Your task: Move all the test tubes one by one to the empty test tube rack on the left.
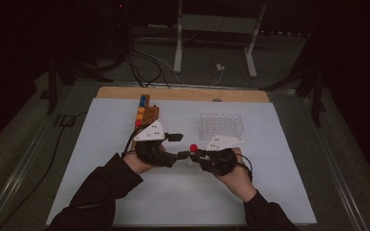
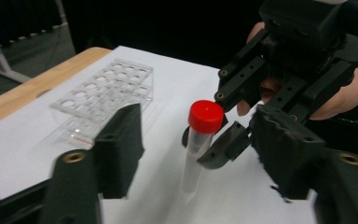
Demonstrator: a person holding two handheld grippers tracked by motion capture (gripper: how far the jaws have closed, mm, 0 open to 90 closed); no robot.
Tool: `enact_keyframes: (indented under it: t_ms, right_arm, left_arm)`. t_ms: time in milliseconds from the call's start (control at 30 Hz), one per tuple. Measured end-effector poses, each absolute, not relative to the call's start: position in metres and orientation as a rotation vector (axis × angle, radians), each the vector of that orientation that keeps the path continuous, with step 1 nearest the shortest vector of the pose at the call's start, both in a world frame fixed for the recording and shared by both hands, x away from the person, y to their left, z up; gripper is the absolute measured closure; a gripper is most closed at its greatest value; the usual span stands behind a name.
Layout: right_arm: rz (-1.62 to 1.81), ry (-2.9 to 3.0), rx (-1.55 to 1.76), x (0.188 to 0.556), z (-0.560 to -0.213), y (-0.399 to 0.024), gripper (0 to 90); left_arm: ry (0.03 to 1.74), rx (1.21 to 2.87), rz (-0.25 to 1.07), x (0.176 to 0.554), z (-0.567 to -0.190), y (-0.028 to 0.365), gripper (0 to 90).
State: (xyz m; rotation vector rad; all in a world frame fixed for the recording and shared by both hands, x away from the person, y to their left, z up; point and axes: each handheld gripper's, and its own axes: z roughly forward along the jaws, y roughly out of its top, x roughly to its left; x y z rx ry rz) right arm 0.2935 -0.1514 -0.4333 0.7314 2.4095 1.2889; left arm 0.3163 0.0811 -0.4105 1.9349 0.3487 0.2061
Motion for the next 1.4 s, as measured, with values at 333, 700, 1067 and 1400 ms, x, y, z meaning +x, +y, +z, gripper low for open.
enact_keyframes:
  t_ms: [333, 700, 1067, 1400]
  right_arm:
    - [1.286, 2.415, 0.717, 0.290, -0.433, -0.148, 75.5]
    - [1.336, 2.373, 0.730, 0.290, -0.430, -0.152, 43.1]
    - [1.454, 2.276, 0.814, 0.291, -0.422, -0.167, 0.7]
    - [1.454, 2.267, 0.808, 0.291, -0.421, -0.169, 0.0]
  left_arm:
    - [0.327, 1.955, 0.171, 0.321, -0.419, 0.070, 60.4]
    - [0.341, 1.928, 0.234, 0.322, -0.404, 0.085, 71.6]
    - [0.462, 1.865, 0.380, 0.327, -0.374, 0.145, 71.6]
    - [0.572, 1.819, 0.487, 0.331, -0.365, 0.188, 71.6]
